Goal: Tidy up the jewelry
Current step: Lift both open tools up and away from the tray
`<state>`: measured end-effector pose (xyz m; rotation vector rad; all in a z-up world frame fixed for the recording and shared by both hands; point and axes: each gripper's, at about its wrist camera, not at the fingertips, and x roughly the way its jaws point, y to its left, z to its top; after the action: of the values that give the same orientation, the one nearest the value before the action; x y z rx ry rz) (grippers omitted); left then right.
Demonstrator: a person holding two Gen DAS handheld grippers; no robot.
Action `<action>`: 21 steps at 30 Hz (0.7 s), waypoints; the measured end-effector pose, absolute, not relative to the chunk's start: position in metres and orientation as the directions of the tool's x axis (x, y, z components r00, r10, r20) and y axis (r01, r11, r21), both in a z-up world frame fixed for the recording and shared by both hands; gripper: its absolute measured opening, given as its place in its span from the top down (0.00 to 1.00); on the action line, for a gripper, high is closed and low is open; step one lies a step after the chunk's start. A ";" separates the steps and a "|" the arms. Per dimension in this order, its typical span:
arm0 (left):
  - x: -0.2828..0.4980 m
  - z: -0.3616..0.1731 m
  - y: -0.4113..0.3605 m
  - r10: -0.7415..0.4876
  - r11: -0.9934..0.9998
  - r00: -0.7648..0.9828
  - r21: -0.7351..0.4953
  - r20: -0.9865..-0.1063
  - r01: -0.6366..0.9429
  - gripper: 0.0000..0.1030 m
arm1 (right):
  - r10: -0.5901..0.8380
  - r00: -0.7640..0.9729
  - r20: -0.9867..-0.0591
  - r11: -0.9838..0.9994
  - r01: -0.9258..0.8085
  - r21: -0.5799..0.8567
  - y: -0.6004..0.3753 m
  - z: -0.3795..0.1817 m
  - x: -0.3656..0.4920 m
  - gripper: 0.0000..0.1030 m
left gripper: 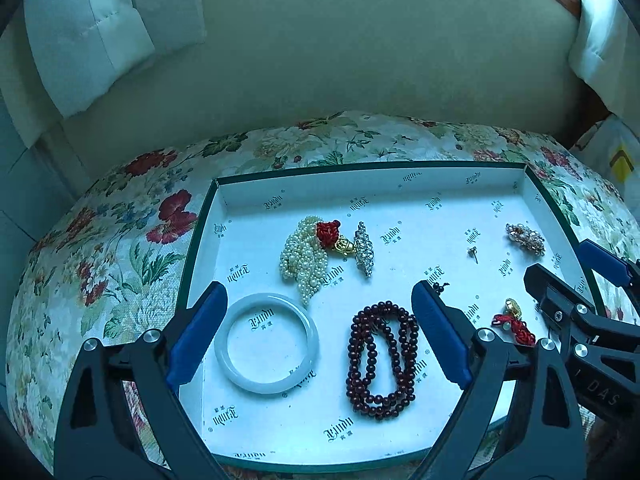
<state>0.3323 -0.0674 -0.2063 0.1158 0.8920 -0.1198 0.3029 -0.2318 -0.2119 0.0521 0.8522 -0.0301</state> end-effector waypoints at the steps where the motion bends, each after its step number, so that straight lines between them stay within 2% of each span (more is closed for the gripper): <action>1: 0.329 -0.205 -0.067 -0.060 0.987 0.623 0.046 -0.780 0.154 0.10 | -0.008 0.657 -0.754 0.998 0.049 0.032 -0.231 -0.211 0.301 0.23; 10: 0.293 -0.194 -0.060 -0.065 0.988 0.616 0.035 -0.785 0.149 0.09 | -0.020 0.665 -0.746 0.998 0.064 0.030 -0.227 -0.195 0.270 0.23; 21: 0.238 -0.129 -0.046 -0.050 0.992 0.696 0.043 -0.717 0.116 0.05 | -0.017 0.737 -0.676 0.999 0.042 0.021 -0.212 -0.137 0.218 0.23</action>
<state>0.2384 -0.0461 -0.1289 0.0873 0.7964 -0.0929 0.2182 -0.2119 -0.1365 0.0361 0.7416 -0.0323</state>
